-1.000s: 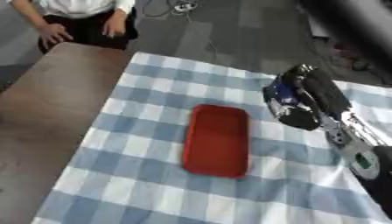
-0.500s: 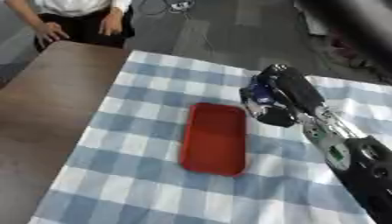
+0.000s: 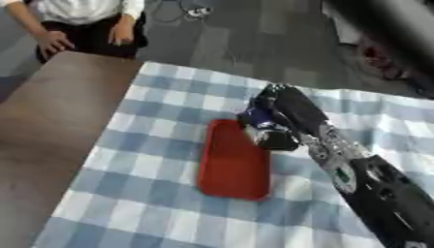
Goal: Pick up objects on the table and place them in the box.
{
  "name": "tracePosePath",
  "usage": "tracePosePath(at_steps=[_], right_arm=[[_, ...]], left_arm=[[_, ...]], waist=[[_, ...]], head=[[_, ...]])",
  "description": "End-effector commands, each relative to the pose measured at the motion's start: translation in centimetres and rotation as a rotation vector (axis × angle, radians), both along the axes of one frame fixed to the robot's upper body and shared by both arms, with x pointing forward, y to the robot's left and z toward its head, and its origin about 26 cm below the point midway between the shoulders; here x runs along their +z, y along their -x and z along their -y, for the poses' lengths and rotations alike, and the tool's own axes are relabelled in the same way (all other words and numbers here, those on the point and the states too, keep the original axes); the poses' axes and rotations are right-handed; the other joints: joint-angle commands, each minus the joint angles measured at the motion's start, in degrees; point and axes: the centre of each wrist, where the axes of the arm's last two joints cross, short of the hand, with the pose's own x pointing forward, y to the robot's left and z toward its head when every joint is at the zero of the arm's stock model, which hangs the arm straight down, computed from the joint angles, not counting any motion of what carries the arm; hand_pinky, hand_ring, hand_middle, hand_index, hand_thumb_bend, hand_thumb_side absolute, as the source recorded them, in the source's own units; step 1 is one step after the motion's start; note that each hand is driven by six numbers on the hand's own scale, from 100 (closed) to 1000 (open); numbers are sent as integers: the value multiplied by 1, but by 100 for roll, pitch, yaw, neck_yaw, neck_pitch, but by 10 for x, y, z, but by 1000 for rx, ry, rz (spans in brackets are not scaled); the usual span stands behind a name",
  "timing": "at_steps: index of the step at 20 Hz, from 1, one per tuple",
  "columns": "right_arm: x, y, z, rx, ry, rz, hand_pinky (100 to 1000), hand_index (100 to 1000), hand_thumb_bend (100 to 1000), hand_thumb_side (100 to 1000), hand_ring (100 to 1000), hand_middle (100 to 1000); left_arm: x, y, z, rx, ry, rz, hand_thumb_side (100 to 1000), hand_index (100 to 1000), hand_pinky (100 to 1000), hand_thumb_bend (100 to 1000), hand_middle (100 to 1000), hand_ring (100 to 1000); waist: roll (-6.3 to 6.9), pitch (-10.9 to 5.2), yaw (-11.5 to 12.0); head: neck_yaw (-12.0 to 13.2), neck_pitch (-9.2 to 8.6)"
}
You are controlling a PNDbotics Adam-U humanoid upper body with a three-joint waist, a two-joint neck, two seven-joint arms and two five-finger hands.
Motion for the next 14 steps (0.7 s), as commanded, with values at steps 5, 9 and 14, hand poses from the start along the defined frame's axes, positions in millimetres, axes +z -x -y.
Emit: tracePosePath(at_steps=[5,9,14], right_arm=[[3,-2,-22,24,34,4,100,185,144,915,100,100],[-4,-4,-25,23,39,-11,100,185,148,916,100,100],[-11,-10,-23,1,46,-12,100,186,148,919,100,100]], left_arm=[[7,3,2,-14,-1,30,784,894,782,222,867,691],[8,3,2,-17,1,34,784,894,782,223,867,691],[10,4,5,-26,8,40,786,896,781,222,868,692]], waist=[[19,-151,6],[27,-132,16],[38,-81,67]], head=[[-94,16],[-92,4],[-134,-45]])
